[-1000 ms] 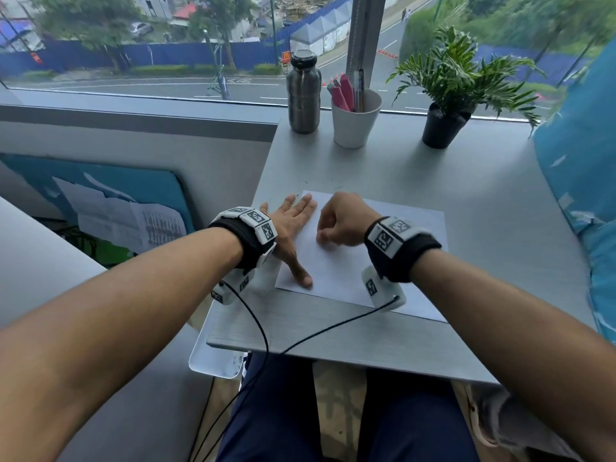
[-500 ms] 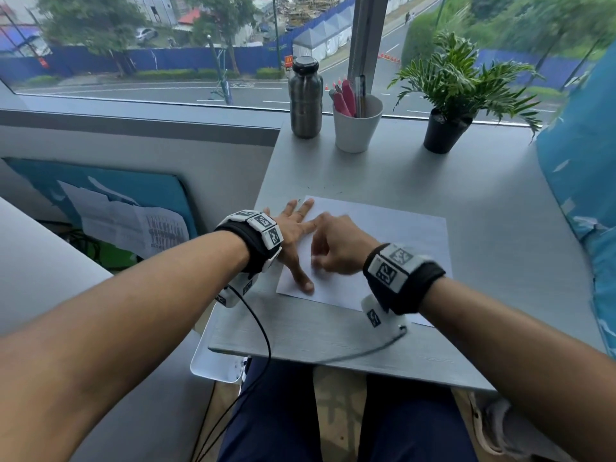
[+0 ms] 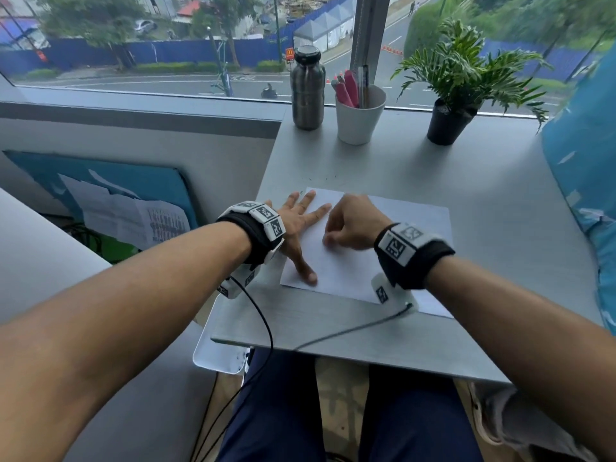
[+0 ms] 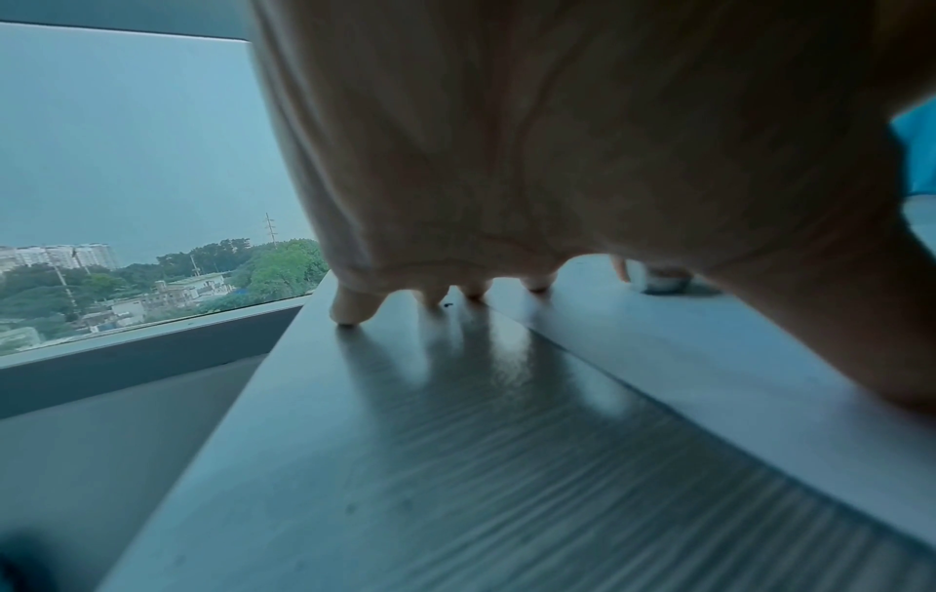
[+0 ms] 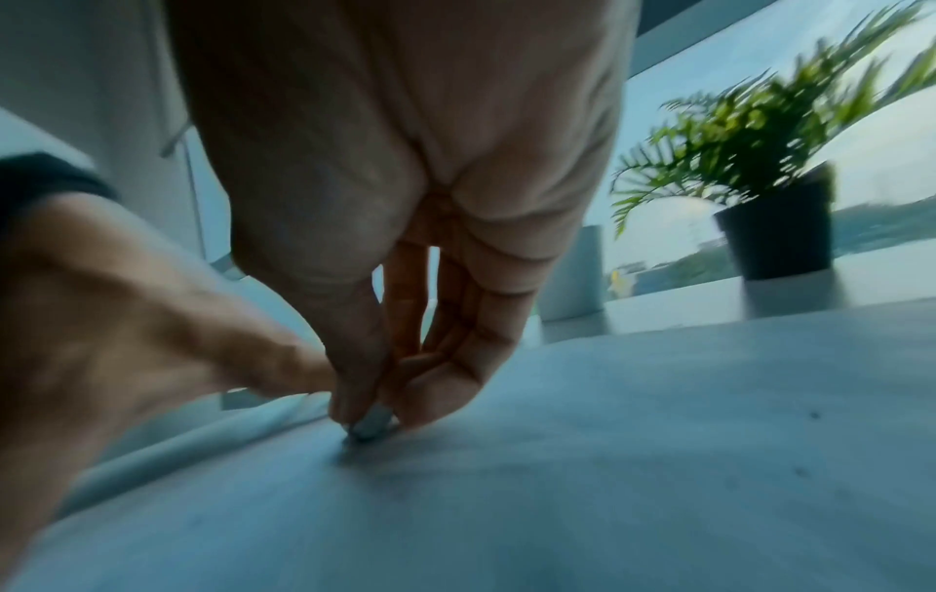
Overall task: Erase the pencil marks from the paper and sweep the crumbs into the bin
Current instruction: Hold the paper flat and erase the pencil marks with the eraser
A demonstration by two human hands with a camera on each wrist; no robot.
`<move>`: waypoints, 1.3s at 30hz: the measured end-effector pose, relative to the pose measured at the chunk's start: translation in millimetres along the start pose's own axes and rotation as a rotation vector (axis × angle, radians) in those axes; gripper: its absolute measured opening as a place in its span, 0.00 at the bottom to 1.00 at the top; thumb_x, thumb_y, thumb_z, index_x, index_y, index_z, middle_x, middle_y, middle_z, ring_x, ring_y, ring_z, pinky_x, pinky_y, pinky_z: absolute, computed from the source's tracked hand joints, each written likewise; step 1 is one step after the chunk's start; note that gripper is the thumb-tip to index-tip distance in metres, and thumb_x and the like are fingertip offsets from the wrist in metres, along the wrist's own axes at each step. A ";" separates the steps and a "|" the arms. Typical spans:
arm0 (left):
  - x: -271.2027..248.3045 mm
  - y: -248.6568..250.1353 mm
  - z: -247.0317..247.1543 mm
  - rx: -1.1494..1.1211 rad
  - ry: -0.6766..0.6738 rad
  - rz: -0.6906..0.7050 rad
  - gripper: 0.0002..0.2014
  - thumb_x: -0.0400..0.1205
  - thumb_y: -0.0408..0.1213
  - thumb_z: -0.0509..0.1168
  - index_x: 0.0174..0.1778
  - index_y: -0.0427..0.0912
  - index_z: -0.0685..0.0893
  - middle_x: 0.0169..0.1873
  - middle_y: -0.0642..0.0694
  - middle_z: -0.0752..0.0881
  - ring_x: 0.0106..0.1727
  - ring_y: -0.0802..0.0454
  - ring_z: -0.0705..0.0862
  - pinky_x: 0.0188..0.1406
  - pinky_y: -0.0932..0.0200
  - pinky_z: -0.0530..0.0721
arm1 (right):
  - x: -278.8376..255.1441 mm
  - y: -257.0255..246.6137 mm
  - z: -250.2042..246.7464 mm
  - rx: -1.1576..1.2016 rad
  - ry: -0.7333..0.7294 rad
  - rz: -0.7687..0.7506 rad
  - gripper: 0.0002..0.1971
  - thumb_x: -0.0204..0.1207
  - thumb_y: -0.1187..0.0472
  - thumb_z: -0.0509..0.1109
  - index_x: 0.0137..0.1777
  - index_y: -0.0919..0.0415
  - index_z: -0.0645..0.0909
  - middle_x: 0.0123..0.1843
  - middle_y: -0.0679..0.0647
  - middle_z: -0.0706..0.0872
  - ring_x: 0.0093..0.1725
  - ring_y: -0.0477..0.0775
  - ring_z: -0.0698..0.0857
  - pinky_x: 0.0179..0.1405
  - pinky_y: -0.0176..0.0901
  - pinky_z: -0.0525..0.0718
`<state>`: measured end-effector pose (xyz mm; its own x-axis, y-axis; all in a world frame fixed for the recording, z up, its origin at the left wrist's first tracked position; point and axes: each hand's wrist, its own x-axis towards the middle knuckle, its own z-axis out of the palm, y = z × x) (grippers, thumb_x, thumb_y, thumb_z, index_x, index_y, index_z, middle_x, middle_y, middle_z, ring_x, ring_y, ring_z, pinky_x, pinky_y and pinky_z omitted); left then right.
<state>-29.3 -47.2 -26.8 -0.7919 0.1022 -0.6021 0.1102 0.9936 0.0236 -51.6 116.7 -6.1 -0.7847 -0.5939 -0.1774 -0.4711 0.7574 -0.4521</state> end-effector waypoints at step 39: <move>4.2 0.4 5.3 0.067 0.062 0.013 0.77 0.45 0.79 0.73 0.78 0.66 0.25 0.81 0.50 0.24 0.83 0.43 0.28 0.76 0.27 0.32 | -14.5 29.1 -15.1 0.067 0.005 0.098 0.04 0.70 0.61 0.77 0.40 0.61 0.90 0.36 0.54 0.91 0.30 0.45 0.84 0.35 0.36 0.82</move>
<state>-29.4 -46.6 -33.6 -0.8257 0.1201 -0.5512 0.1594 0.9869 -0.0237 -60.0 151.4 -3.4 -0.8278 -0.5166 -0.2188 -0.3644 0.7916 -0.4905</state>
